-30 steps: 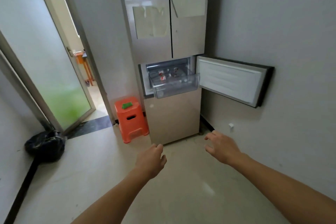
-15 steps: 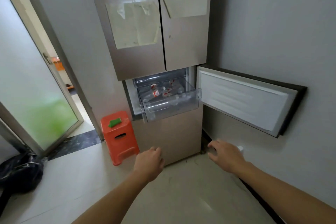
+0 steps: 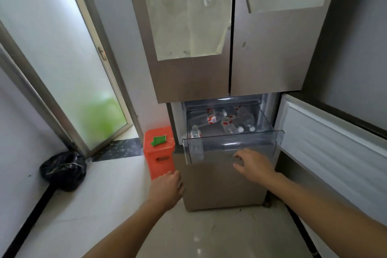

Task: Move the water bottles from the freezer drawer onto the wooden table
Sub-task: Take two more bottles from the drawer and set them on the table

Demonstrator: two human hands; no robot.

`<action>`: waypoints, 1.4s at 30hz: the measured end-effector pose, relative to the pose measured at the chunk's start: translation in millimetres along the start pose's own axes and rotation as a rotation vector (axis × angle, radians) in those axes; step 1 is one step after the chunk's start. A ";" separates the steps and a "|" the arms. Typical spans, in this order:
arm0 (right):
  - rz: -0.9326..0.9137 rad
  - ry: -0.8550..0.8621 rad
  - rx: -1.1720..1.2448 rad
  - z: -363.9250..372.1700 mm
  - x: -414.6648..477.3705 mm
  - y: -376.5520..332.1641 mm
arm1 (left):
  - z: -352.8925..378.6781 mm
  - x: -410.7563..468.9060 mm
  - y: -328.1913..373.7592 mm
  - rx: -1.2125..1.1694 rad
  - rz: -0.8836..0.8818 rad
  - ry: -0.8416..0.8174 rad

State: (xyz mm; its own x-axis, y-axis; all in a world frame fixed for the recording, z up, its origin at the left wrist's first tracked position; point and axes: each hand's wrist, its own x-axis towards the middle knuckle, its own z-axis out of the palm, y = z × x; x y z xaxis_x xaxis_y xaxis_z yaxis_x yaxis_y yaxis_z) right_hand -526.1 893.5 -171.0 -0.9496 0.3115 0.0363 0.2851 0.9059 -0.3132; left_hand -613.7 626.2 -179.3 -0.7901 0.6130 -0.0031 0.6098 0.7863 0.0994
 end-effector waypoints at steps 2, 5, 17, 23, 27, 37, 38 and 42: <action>-0.035 -0.013 0.001 8.1 36.7 -11.3 | 2.8 21.1 -15.1 -0.010 -0.030 0.000; -0.068 -0.035 0.007 19.9 90.6 -24.9 | 10.0 60.4 -38.3 -0.033 -0.056 0.013; 0.203 -0.305 0.168 89.0 265.2 -47.1 | 41.9 216.6 -87.8 -0.189 0.058 -0.049; 0.340 -0.637 0.407 131.5 315.5 -52.9 | 67.0 227.4 -96.9 -0.263 0.186 -0.116; 0.414 -0.731 0.399 152.0 327.5 -51.7 | 72.6 226.6 -101.4 -0.295 0.164 -0.151; 0.446 -0.769 0.367 146.6 335.4 -35.4 | 61.3 221.4 -92.7 -0.334 0.098 -0.197; 0.423 -0.768 0.365 148.6 334.7 -36.3 | 58.4 220.0 -89.7 -0.330 0.095 -0.188; 0.415 -0.762 0.349 153.9 332.4 -40.5 | 52.7 216.8 -79.1 -0.285 0.026 -0.177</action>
State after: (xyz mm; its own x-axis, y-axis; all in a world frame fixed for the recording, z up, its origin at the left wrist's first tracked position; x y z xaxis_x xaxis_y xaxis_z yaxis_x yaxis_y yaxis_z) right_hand -873.4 916.2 -292.3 -0.6452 0.2065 -0.7356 0.6825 0.5884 -0.4334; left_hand -829.9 700.9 -240.2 -0.7359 0.6560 -0.1677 0.5673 0.7326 0.3762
